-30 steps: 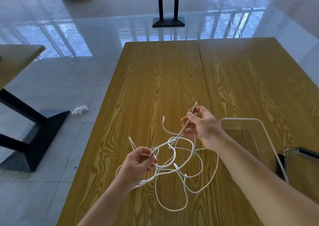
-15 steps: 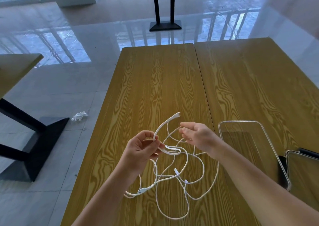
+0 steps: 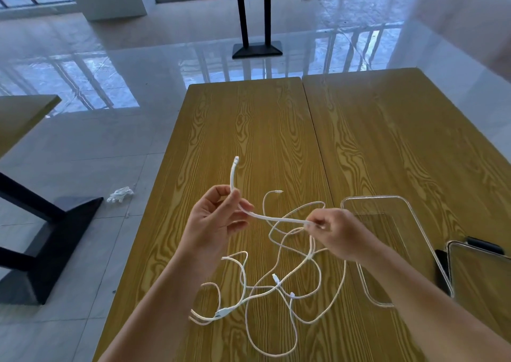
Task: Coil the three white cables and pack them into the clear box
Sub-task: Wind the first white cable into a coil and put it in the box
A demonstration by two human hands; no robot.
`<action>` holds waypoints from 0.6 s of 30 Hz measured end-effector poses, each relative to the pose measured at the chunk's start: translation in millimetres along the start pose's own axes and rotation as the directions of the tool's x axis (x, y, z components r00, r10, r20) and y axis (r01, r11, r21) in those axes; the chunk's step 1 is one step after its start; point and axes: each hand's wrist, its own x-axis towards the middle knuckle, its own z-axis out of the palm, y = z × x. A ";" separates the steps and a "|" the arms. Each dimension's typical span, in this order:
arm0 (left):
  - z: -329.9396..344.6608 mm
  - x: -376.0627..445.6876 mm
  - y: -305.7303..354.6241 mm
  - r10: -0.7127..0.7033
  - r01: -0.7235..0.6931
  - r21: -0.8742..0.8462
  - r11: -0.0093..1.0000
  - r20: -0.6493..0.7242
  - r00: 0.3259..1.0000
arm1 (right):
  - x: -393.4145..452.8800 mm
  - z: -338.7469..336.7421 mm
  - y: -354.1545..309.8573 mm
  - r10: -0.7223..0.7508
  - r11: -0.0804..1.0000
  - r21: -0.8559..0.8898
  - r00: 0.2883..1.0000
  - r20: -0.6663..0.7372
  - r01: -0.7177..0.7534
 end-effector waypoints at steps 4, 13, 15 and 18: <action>-8.0 3.1 -0.5 0.000 -0.017 -0.098 0.995 -0.172 0.985 | -3.0 -18.5 0.1 0.011 0.998 0.070 0.996 -0.089 -0.005; -15.7 0.7 0.4 -0.093 0.053 -0.136 0.989 -0.300 0.949 | -8.9 -49.1 -49.5 -0.176 0.895 0.414 0.984 -0.022 0.169; -9.7 -2.5 1.6 -0.110 0.071 -0.155 0.985 -0.264 0.958 | -9.9 -50.3 -54.9 -0.163 0.903 0.418 0.978 0.128 0.096; 2.2 -5.9 5.9 -0.112 0.080 -0.160 0.984 -0.204 0.973 | -10.1 -41.7 -66.8 -0.118 0.934 0.357 0.943 0.310 0.000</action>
